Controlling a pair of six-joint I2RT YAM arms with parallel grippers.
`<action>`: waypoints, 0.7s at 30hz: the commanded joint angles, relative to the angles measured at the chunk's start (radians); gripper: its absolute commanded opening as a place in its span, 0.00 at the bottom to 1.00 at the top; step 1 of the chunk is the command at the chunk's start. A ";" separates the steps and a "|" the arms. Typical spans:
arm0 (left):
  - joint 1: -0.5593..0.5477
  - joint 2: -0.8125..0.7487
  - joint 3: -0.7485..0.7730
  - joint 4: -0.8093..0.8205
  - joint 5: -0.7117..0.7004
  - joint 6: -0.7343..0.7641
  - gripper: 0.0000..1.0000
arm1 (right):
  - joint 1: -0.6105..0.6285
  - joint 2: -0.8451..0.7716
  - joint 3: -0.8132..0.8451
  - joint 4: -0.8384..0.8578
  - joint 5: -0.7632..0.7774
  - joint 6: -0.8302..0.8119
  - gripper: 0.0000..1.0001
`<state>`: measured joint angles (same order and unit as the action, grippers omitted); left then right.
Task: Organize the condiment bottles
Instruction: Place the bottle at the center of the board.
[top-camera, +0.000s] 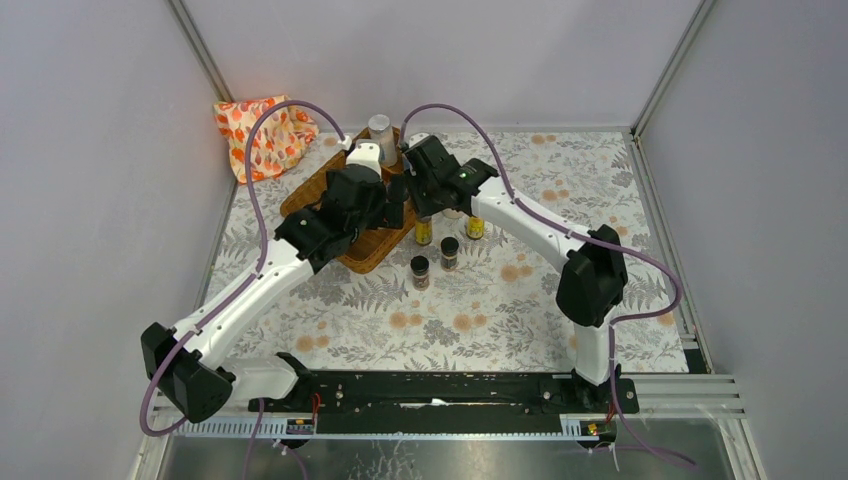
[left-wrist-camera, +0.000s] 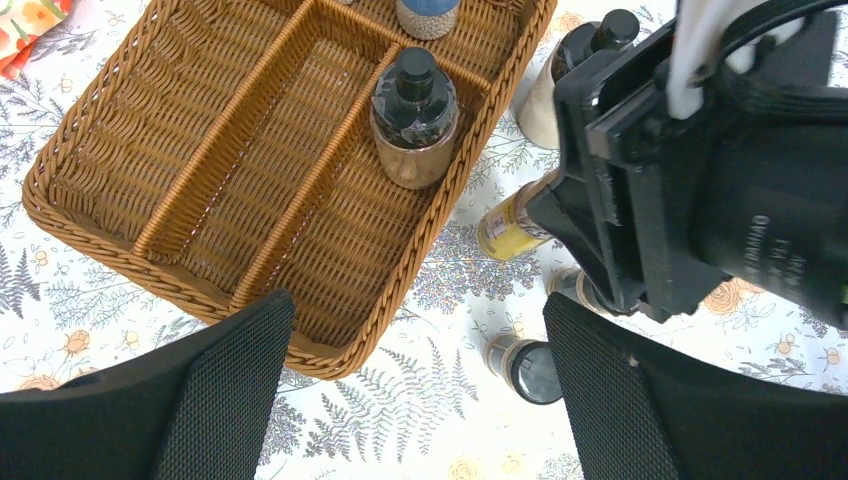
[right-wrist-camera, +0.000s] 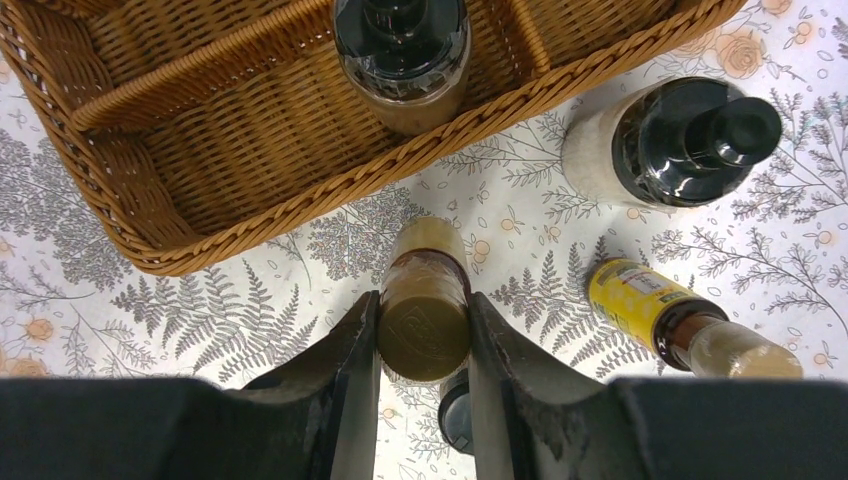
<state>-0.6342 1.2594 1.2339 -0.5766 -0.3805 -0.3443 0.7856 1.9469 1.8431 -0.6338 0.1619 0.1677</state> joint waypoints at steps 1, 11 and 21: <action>0.003 -0.023 -0.018 0.056 0.020 0.036 0.99 | 0.010 -0.004 -0.021 0.112 -0.019 -0.018 0.00; 0.003 -0.023 -0.035 0.069 0.038 0.055 0.99 | 0.010 0.025 -0.048 0.152 -0.011 -0.031 0.00; 0.003 -0.015 -0.041 0.082 0.042 0.070 0.99 | 0.010 0.044 -0.061 0.153 -0.008 -0.028 0.02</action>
<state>-0.6342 1.2514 1.2064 -0.5579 -0.3447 -0.2993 0.7856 1.9858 1.7748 -0.5373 0.1616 0.1524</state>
